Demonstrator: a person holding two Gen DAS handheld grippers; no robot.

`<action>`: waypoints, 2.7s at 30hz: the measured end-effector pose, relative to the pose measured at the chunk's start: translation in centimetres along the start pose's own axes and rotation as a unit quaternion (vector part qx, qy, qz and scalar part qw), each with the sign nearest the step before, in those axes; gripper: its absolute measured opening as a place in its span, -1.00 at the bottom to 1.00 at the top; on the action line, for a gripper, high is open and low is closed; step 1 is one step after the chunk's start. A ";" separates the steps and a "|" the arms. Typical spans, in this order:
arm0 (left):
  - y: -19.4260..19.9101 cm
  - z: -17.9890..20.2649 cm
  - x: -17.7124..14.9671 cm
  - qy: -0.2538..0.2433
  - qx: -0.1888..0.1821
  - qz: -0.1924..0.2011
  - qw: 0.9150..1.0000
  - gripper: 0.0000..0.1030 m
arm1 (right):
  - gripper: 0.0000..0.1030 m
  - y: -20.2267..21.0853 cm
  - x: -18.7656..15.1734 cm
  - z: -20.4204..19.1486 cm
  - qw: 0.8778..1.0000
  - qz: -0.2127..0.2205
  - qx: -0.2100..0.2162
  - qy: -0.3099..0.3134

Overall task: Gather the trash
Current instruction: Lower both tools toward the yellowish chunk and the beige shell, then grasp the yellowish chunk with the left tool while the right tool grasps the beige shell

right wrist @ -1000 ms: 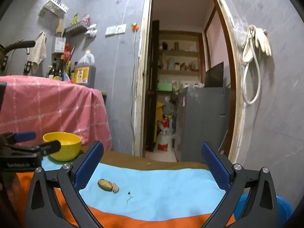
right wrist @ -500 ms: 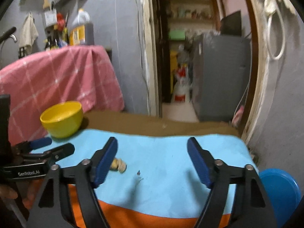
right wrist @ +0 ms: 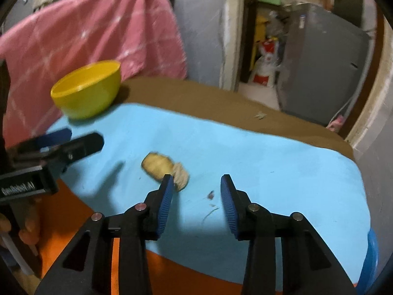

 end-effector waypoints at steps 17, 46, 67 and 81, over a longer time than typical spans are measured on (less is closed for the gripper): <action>-0.6 0.7 -0.2 -0.019 -0.007 -0.009 1.000 0.88 | -0.84 -1.3 0.4 -0.4 1.000 -0.025 0.013 0.013; -6.1 9.4 -2.2 -0.236 0.051 -0.080 0.967 -0.13 | -0.83 1.8 -0.2 6.6 0.984 0.034 0.104 -0.138; -2.7 2.2 -1.1 -0.096 0.025 -0.057 0.993 -0.41 | -0.34 -0.5 0.1 2.1 0.998 -0.018 0.045 -0.031; -2.5 1.8 -1.0 -0.088 0.010 -0.059 0.994 -0.41 | -0.75 -1.9 1.0 -0.3 0.999 -0.039 0.037 0.011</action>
Point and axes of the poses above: each gripper's, at about its wrist camera, not at the fingertips, and y roughly against the way its jaws point, z to its right, x to its top, the point moved 10 cm from there along -y, roughly the way its jaws point, and after that the axes turned 14 degrees about -z, right-handed, at the moved point
